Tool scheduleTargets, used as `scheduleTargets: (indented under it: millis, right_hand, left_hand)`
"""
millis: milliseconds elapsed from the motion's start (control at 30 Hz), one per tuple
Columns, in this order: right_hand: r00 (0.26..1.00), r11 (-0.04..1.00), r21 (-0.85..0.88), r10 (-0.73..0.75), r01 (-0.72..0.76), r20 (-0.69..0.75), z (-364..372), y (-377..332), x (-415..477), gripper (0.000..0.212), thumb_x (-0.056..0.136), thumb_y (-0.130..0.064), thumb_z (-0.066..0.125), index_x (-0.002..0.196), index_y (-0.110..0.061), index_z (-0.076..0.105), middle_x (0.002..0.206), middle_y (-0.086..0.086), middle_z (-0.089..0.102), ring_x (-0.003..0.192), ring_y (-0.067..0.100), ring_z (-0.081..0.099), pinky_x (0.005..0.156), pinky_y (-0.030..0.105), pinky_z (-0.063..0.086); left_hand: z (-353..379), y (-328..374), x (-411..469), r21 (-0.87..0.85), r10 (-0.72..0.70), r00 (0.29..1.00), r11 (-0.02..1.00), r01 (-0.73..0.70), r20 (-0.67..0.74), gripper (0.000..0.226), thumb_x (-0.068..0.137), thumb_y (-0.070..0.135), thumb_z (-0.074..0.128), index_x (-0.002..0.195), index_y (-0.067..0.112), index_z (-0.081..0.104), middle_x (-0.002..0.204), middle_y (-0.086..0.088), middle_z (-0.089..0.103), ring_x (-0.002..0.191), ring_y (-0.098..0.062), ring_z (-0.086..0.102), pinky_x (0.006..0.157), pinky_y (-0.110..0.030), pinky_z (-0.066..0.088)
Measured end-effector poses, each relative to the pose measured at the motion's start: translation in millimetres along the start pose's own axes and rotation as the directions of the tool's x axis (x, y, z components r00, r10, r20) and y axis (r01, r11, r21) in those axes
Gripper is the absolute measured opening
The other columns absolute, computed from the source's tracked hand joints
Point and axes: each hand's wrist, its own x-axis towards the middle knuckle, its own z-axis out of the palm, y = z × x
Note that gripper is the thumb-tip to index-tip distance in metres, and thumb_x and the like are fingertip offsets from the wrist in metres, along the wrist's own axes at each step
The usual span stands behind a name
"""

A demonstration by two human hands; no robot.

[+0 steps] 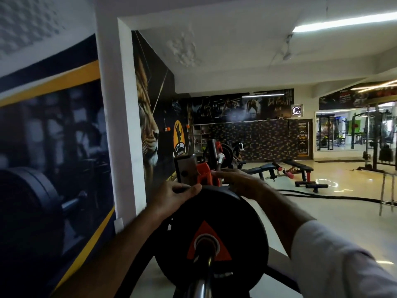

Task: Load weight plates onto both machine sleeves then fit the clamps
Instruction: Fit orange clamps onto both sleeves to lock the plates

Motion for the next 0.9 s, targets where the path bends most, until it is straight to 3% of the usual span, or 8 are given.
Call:
scheduleTargets:
  millis: [133, 267, 433, 567, 667, 733, 833, 900]
  right_hand:
    - [0.999, 0.997, 0.076, 0.018, -0.02, 0.034, 12, -6, 15, 0.062, 0.081, -0.045, 0.083, 0.133, -0.016, 0.064, 0.125, 0.013, 0.071, 0.105, 0.027, 0.074, 0.076, 0.034, 0.063]
    - [0.999, 0.991, 0.127, -0.03, 0.033, -0.028, 15, -3, 14, 0.064, 0.084, -0.038, 0.081, 0.135, -0.007, 0.057, 0.117, 0.013, 0.071, 0.089, 0.021, 0.074, 0.057, 0.024, 0.058]
    - [0.987, 0.983, 0.161, -0.067, 0.091, -0.147, 9, -8, 4, 0.063, 0.076, -0.047, 0.084, 0.121, -0.007, 0.067, 0.109, 0.011, 0.074, 0.097, 0.025, 0.074, 0.07, 0.031, 0.061]
    - [0.955, 0.954, 0.21, -0.159, 0.214, -0.249, -3, -25, -19, 0.06, 0.08, -0.043, 0.082, 0.126, -0.009, 0.064, 0.109, 0.01, 0.076, 0.092, 0.023, 0.078, 0.077, 0.031, 0.064]
    - [0.931, 0.921, 0.228, -0.255, 0.316, -0.262, 2, -49, -63, 0.046, 0.088, -0.04, 0.076, 0.125, -0.014, 0.066, 0.108, 0.008, 0.076, 0.079, 0.016, 0.078, 0.061, 0.022, 0.06]
    - [0.916, 0.899, 0.246, -0.296, 0.363, -0.272, 12, -60, -96, 0.045, 0.088, -0.041, 0.076, 0.124, -0.014, 0.068, 0.111, 0.011, 0.078, 0.085, 0.022, 0.079, 0.065, 0.026, 0.061]
    - [0.913, 0.877, 0.3, -0.295, 0.375, -0.281, 35, -65, -146, 0.05, 0.085, -0.043, 0.079, 0.124, -0.013, 0.069, 0.112, 0.012, 0.078, 0.099, 0.03, 0.078, 0.083, 0.039, 0.063]
    - [0.922, 0.87, 0.341, -0.268, 0.356, -0.28, 55, -65, -178, 0.055, 0.084, -0.045, 0.08, 0.125, -0.012, 0.069, 0.113, 0.013, 0.078, 0.103, 0.032, 0.077, 0.093, 0.044, 0.061]
  left_hand:
    - [1, -1, 0, -0.009, -0.016, 1.0, 1.0, 0.016, -0.012, 0.032, 0.085, 0.046, 0.076, 0.104, 0.022, 0.082, 0.096, 0.005, 0.081, 0.083, -0.002, 0.075, 0.072, -0.011, 0.057]
    - [4, 0, -3, -0.01, -0.023, 1.0, 1.0, 0.022, -0.019, 0.031, 0.084, 0.05, 0.075, 0.104, 0.027, 0.081, 0.094, 0.01, 0.08, 0.084, 0.0, 0.075, 0.079, -0.016, 0.058]
    - [6, 4, -5, -0.029, -0.036, 0.999, 0.999, 0.035, -0.039, 0.037, 0.083, 0.051, 0.076, 0.107, 0.024, 0.081, 0.097, 0.009, 0.08, 0.088, -0.001, 0.075, 0.081, -0.014, 0.057]
    - [7, 5, -8, -0.005, -0.041, 0.998, 0.999, 0.041, -0.056, 0.039, 0.084, 0.054, 0.074, 0.106, 0.023, 0.081, 0.098, 0.007, 0.08, 0.09, -0.004, 0.074, 0.078, -0.011, 0.056]
    - [-1, 6, -10, 0.034, -0.057, 0.998, 0.998, 0.058, -0.019, 0.055, 0.076, 0.067, 0.075, 0.108, 0.023, 0.081, 0.102, 0.005, 0.08, 0.096, -0.009, 0.075, 0.096, -0.03, 0.058]
    - [-6, 9, -13, 0.063, -0.013, 0.999, 0.998, 0.016, -0.051, 0.07, 0.066, 0.075, 0.076, 0.113, 0.022, 0.079, 0.111, 0.005, 0.079, 0.103, -0.009, 0.073, 0.102, -0.038, 0.055]
    - [-14, 31, -36, -0.138, 0.103, 0.985, 0.983, -0.122, -0.139, 0.061, 0.081, 0.058, 0.076, 0.129, 0.021, 0.07, 0.128, 0.001, 0.072, 0.111, -0.007, 0.068, 0.099, -0.031, 0.054]
    - [-16, 53, -64, -0.342, 0.172, 0.981, 0.92, -0.191, -0.087, 0.053, 0.087, 0.049, 0.07, 0.135, 0.026, 0.064, 0.131, 0.002, 0.071, 0.108, -0.005, 0.069, 0.087, -0.026, 0.055]
